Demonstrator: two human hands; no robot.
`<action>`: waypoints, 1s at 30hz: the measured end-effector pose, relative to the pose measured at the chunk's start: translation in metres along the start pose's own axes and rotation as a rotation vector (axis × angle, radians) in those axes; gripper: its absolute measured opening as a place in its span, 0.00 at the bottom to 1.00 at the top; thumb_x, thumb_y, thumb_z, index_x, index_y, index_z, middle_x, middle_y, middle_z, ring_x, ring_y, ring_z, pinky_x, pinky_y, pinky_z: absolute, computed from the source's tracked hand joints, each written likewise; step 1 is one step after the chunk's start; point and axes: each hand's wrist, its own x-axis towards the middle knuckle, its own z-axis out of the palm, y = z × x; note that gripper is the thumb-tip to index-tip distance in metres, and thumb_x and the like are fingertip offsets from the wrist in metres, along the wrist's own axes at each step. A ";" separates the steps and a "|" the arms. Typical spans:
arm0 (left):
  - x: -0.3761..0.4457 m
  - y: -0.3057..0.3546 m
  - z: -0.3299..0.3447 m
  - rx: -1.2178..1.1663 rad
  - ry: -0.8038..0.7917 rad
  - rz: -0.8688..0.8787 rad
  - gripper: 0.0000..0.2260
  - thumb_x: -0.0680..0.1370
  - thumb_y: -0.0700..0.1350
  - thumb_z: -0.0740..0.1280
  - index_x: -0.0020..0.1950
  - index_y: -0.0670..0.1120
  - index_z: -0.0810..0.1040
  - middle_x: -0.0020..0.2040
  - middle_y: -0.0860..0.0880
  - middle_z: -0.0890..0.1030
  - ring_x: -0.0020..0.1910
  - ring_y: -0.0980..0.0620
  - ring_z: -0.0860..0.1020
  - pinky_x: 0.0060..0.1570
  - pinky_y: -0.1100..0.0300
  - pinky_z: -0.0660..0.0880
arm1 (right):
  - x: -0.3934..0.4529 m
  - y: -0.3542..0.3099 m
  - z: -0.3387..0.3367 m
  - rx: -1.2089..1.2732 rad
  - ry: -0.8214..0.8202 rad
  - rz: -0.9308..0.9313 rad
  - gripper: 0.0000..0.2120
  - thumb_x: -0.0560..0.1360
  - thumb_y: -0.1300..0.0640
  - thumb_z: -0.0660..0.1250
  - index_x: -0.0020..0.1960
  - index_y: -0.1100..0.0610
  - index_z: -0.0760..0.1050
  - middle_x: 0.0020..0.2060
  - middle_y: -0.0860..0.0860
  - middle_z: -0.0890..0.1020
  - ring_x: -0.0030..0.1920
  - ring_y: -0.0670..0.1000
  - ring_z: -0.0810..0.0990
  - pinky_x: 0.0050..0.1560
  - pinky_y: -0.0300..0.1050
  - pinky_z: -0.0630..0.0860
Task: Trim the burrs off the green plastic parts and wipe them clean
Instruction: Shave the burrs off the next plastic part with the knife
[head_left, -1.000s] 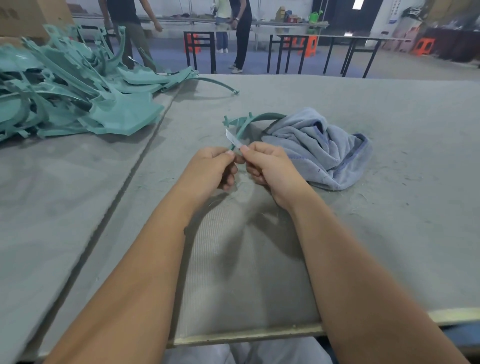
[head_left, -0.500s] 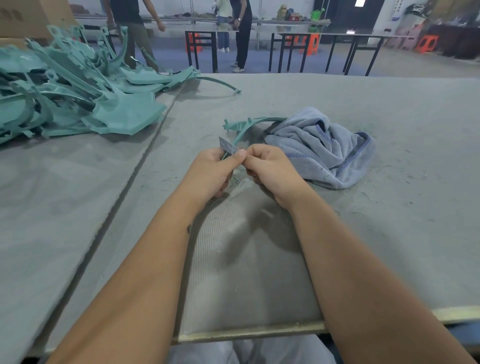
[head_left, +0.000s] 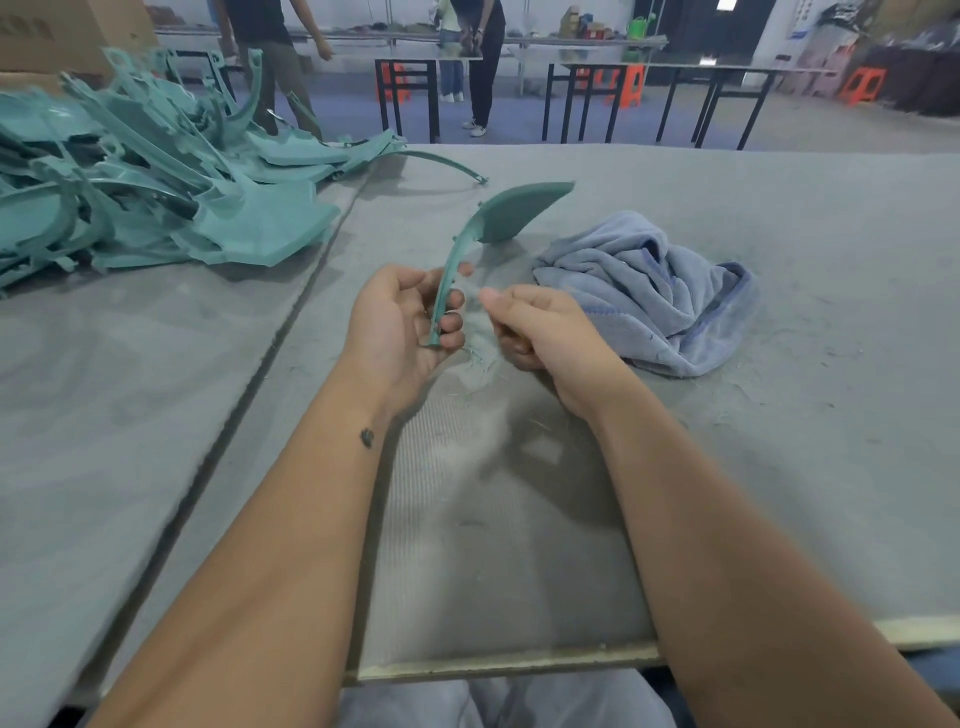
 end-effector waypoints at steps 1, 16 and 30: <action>-0.001 0.000 0.001 -0.008 -0.008 -0.001 0.20 0.80 0.46 0.49 0.58 0.38 0.76 0.35 0.48 0.70 0.30 0.55 0.66 0.29 0.64 0.65 | -0.001 -0.001 0.001 -0.046 -0.025 -0.003 0.18 0.71 0.46 0.69 0.27 0.50 0.69 0.25 0.47 0.65 0.27 0.46 0.58 0.26 0.38 0.56; -0.007 -0.002 -0.001 -0.227 -0.245 -0.128 0.27 0.73 0.48 0.56 0.69 0.37 0.70 0.68 0.39 0.74 0.67 0.44 0.73 0.71 0.49 0.66 | -0.006 -0.004 0.001 -0.051 0.080 -0.086 0.15 0.80 0.56 0.64 0.36 0.57 0.77 0.20 0.42 0.71 0.21 0.40 0.62 0.24 0.29 0.60; -0.004 -0.013 0.009 0.544 -0.010 0.033 0.06 0.81 0.36 0.55 0.49 0.43 0.69 0.37 0.48 0.64 0.25 0.56 0.62 0.24 0.65 0.56 | -0.007 -0.008 0.004 -0.030 0.037 0.016 0.19 0.81 0.60 0.60 0.31 0.54 0.67 0.26 0.49 0.64 0.25 0.45 0.60 0.27 0.37 0.54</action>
